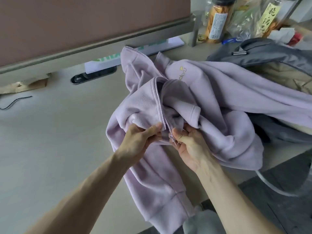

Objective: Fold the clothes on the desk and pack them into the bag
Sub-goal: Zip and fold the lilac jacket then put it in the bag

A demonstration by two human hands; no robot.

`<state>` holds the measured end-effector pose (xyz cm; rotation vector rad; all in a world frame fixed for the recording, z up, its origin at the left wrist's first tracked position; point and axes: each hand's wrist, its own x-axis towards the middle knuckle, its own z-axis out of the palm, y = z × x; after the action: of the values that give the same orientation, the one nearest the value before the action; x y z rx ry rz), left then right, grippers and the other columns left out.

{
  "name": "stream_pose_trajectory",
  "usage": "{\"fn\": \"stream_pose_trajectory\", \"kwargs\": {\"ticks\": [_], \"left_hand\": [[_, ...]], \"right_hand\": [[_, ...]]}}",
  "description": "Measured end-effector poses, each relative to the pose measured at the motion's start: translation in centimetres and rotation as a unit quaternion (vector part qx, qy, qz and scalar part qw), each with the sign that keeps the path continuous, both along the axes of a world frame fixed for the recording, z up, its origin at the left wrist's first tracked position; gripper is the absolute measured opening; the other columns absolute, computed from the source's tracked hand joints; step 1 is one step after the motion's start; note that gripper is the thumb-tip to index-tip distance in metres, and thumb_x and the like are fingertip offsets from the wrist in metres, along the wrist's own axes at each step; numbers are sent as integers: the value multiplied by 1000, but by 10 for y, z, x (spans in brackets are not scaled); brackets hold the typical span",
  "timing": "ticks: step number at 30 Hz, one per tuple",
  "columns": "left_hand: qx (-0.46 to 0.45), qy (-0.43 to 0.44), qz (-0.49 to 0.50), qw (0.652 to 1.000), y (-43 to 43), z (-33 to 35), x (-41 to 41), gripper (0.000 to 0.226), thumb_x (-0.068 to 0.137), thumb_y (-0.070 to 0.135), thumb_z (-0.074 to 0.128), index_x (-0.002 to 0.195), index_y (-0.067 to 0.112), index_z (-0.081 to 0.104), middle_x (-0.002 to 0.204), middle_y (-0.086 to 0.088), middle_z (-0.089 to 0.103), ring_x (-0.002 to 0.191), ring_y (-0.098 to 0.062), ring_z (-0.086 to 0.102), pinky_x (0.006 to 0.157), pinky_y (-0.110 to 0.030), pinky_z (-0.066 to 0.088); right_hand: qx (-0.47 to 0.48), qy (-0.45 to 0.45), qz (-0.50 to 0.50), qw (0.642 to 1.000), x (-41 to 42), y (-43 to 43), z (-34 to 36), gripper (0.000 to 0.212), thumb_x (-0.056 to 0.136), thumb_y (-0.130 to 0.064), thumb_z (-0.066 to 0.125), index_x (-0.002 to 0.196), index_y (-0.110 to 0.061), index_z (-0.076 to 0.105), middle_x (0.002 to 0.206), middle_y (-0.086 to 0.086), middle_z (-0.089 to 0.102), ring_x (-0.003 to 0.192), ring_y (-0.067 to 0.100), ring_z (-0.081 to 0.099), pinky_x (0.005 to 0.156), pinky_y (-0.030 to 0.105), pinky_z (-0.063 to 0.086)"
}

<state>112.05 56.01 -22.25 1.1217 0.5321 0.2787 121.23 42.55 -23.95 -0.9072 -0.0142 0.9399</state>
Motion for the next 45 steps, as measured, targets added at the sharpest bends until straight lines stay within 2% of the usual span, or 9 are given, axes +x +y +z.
{"fn": "stream_pose_trajectory", "kwargs": {"ticks": [4,7,10,17,20,26,32,38,45], "left_hand": [[28,-36,17,999,-1,-15,1,24,94,4,62,74,-3,75,70,-18,69,74,-35,73,72,-42,60],[64,-62,39,995,1,-35,2,24,89,9,67,81,-14,66,65,-16,67,65,-27,72,63,-31,58],[99,-98,53,989,0,-52,-2,18,86,13,71,82,-5,71,67,-15,67,63,-22,68,61,-27,56],[144,-131,81,978,-3,-60,-16,20,90,13,72,72,8,73,65,-9,68,63,-19,67,65,-31,57],[156,-136,81,975,-5,-60,-18,16,88,14,75,75,4,74,70,-15,70,70,-26,68,82,-45,57],[154,-188,69,967,-8,-60,-19,27,85,8,78,90,-16,66,88,-37,66,83,-36,67,85,-54,55],[131,-203,63,968,-7,-65,-14,10,84,1,76,89,-8,72,87,-27,70,88,-37,68,89,-49,56],[121,-216,54,967,-6,-64,-12,10,85,-7,69,78,0,72,68,-9,70,66,-17,68,66,-26,56],[140,-194,73,968,-4,-68,-10,3,83,-3,74,81,-2,73,75,-17,70,67,-21,67,68,-30,56]], "right_hand": [[44,-30,10,999,6,5,-17,32,87,15,53,109,-5,64,89,5,74,78,13,70,68,19,56],[65,-78,2,995,8,11,-29,33,86,16,53,110,-4,64,90,6,71,76,11,67,66,19,53],[74,-131,-11,989,5,13,-39,25,86,12,56,103,-4,64,83,5,70,72,9,65,63,18,51],[92,-182,-25,979,-10,0,-41,25,89,16,51,98,-3,64,81,6,69,78,12,66,67,20,55],[85,-210,-20,974,-16,-1,-40,26,90,17,51,99,-3,64,83,7,69,78,13,66,68,21,55],[77,-236,-29,968,-16,2,-45,26,89,17,52,104,-1,63,86,9,70,79,15,68,81,31,57],[83,-251,-46,963,-15,6,-47,26,88,17,54,103,-1,64,85,8,72,77,15,70,68,26,58],[79,-254,-49,963,-11,9,-50,25,87,16,56,102,-2,65,86,10,71,76,17,70,72,28,59],[76,-253,-51,963,-12,10,-52,25,87,16,56,100,-3,65,84,7,71,74,14,70,70,24,58]]}}
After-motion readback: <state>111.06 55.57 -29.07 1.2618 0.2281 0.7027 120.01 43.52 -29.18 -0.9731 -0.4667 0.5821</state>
